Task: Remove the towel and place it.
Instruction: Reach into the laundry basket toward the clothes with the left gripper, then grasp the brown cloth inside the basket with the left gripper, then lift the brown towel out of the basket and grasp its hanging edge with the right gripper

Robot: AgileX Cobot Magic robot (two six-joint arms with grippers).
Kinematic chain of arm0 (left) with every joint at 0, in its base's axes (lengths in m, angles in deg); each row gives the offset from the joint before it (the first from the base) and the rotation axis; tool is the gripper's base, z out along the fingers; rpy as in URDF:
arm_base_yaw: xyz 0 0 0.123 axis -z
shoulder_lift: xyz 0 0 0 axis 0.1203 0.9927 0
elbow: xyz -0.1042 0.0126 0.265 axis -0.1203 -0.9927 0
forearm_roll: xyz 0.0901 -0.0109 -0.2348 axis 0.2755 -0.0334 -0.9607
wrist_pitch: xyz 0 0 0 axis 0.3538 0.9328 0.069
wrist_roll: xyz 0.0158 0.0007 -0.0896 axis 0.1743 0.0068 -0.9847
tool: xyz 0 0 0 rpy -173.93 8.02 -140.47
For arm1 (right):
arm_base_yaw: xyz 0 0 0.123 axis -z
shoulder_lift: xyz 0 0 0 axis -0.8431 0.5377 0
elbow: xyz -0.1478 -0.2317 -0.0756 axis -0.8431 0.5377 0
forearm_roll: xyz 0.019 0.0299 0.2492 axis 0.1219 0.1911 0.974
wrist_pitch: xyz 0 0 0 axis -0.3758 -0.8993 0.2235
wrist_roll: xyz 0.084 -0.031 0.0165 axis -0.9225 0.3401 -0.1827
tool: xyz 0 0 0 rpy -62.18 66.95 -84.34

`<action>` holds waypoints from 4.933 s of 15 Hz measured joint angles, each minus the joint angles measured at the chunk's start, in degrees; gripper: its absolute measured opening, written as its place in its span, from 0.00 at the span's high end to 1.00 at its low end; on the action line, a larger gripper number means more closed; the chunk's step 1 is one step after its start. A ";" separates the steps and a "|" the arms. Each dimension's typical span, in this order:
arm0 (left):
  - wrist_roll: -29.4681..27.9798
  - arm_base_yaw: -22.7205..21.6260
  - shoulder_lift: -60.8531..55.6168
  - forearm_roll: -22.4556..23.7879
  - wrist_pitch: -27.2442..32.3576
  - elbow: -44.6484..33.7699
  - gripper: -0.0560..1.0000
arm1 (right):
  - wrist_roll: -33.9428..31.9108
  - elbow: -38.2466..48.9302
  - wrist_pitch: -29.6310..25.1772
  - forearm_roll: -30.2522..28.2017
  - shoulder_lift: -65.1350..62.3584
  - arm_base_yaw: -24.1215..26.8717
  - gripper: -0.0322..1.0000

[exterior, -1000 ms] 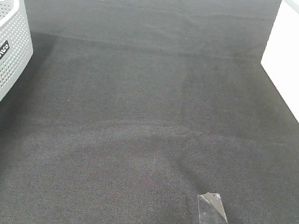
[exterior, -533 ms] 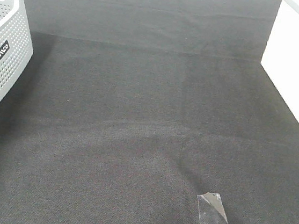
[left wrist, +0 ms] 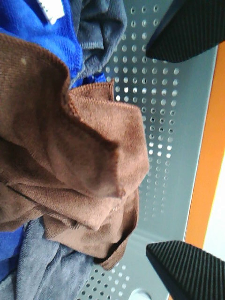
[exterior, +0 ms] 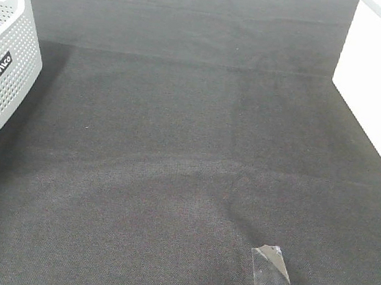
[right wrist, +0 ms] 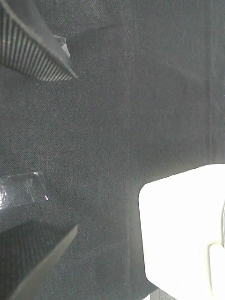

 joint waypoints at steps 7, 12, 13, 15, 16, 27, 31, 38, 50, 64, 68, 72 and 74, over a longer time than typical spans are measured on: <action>0.57 -0.06 4.35 2.92 -1.26 0.00 0.02 | 0.00 0.00 0.00 0.00 0.00 0.00 0.23; 0.80 -0.06 4.81 0.97 -1.66 0.00 0.08 | 0.00 0.00 0.00 0.00 0.00 0.00 0.23; 0.80 -0.06 5.21 0.69 -1.78 0.00 0.12 | 0.00 0.00 0.00 0.00 0.00 0.00 0.23; 0.80 -0.06 5.79 0.29 -1.83 0.00 0.27 | 0.00 0.00 0.00 0.00 0.00 0.00 0.23; 0.57 -0.06 5.79 0.29 -1.83 0.00 0.38 | 0.00 0.00 0.00 0.00 0.00 0.00 0.23; -16.73 -0.06 4.64 -1.49 -3.95 -0.06 0.95 | 0.00 0.00 0.00 0.00 0.00 0.00 0.23; -31.86 0.00 -0.92 -2.01 -5.04 0.52 0.95 | 0.00 0.00 0.00 0.00 0.00 0.00 0.23; -44.29 0.00 -14.27 -14.44 -4.64 0.52 0.95 | 0.00 0.00 0.00 0.00 0.00 0.00 0.23; -60.50 1.95 -25.38 -25.55 -9.85 12.55 0.95 | 0.00 0.00 0.00 0.00 0.00 0.00 0.23; -40.34 32.43 -25.44 -26.07 -23.09 17.19 0.95 | 78.15 -0.80 19.14 70.99 38.16 -0.17 0.23; -40.34 34.61 -25.44 -26.07 -24.01 17.19 0.95 | 108.86 -2.29 4.01 93.28 59.99 -0.17 0.23; -40.34 36.78 -25.44 -26.07 -25.55 17.19 0.95 | 115.39 -12.55 -3.32 96.83 80.79 -3.38 0.23; -40.34 37.99 -25.44 -26.07 -25.61 17.19 0.95 | 115.39 -16.10 0.69 96.94 84.17 -10.66 0.23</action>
